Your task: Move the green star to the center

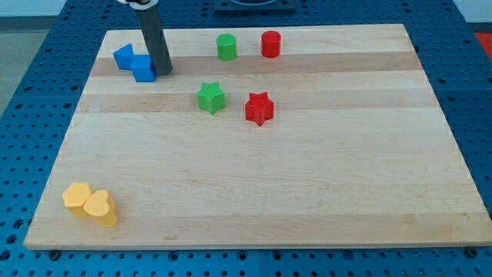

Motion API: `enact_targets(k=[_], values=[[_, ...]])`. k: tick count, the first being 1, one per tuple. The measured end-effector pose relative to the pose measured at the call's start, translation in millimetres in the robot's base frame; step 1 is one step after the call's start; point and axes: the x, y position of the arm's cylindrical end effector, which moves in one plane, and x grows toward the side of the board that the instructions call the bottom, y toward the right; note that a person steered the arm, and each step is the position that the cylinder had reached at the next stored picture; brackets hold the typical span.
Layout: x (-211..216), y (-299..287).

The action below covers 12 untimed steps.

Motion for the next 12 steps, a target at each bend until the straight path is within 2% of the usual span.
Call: enact_targets(k=[4, 5, 6, 8, 9, 11, 12], values=[[0, 24], [30, 44], [98, 58], [148, 68], [119, 60], [-4, 49], [3, 87]])
